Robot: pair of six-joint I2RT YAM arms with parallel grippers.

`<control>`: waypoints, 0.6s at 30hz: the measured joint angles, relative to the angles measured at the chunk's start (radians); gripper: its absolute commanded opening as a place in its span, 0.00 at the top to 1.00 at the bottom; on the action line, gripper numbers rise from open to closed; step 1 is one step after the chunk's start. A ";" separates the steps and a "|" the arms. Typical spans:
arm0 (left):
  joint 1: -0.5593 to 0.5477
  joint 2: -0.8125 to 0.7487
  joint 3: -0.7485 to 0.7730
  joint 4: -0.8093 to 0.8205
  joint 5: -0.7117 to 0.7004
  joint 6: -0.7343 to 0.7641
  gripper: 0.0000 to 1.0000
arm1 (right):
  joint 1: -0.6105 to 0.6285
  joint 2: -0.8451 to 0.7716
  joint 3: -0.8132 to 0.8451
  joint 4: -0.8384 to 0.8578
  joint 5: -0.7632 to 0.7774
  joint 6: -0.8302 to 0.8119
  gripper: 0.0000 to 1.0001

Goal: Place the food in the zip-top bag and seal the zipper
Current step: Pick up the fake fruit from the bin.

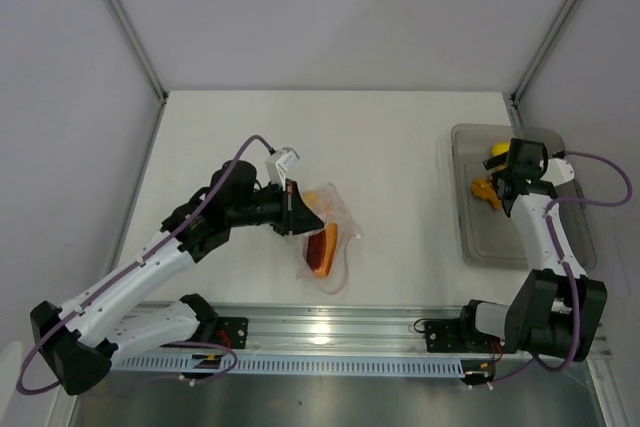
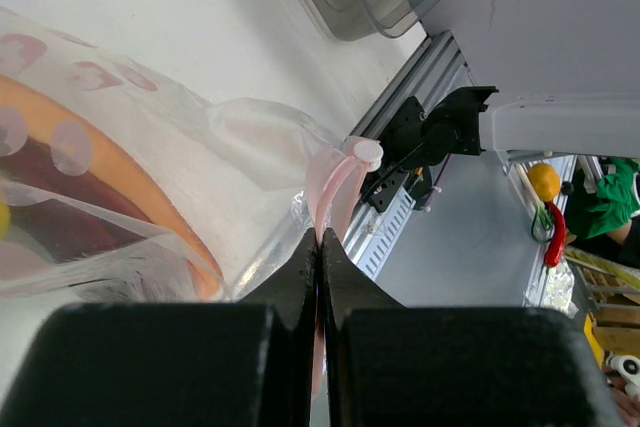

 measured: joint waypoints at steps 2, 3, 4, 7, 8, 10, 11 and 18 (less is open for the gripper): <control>0.000 0.029 0.000 0.019 0.006 0.000 0.99 | -0.039 0.039 -0.005 0.029 -0.018 0.031 0.04; 0.000 0.045 0.000 0.032 0.008 0.000 0.99 | -0.055 0.055 -0.008 0.044 -0.023 0.040 0.05; 0.000 0.059 0.000 0.040 0.011 0.000 0.99 | -0.072 0.077 -0.012 0.062 -0.029 0.049 0.05; 0.000 0.097 0.000 0.072 0.017 0.000 0.99 | -0.114 0.152 -0.012 0.117 -0.047 0.054 0.06; 0.000 0.105 0.000 0.081 0.017 0.000 0.99 | -0.125 0.184 -0.006 0.132 -0.052 0.050 0.06; 0.000 0.127 0.000 0.103 0.019 -0.001 1.00 | -0.142 0.264 0.026 0.153 -0.067 0.044 0.06; 0.000 0.138 0.000 0.113 0.021 -0.002 0.99 | -0.148 0.309 0.048 0.164 -0.077 0.040 0.05; 0.000 0.209 0.016 0.148 0.024 -0.002 1.00 | -0.158 0.584 0.217 0.269 -0.153 0.029 0.05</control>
